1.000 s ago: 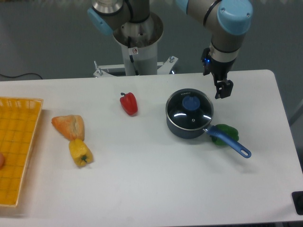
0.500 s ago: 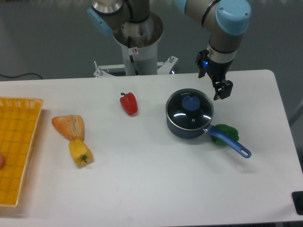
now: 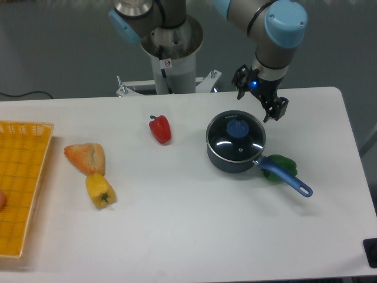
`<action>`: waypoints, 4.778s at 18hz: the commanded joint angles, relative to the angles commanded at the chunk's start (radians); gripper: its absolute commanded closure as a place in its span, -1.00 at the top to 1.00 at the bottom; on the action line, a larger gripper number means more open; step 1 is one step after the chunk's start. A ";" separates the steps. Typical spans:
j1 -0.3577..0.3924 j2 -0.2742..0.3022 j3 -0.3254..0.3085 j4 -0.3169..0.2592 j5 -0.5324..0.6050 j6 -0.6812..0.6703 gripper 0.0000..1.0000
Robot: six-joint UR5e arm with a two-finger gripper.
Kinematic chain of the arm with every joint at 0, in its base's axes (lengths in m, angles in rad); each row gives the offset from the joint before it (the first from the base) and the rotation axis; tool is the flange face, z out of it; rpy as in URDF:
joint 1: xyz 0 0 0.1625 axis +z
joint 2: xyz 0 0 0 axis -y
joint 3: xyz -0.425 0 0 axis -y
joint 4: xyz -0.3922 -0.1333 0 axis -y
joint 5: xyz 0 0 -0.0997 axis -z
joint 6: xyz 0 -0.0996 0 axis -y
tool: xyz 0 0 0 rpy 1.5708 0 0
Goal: Open the lid
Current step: 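Move the open gripper over the saucepan lid's blue knob and lower, then close the gripper around the blue knob of the glass lid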
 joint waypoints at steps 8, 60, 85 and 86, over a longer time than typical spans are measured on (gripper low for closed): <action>-0.034 -0.058 0.011 0.192 -0.022 -0.131 1.00; -0.091 -0.023 -0.216 0.337 0.107 -0.131 1.00; -0.091 -0.029 -0.190 0.290 0.109 -0.132 0.35; -0.091 -0.029 -0.177 0.270 0.109 -0.132 0.35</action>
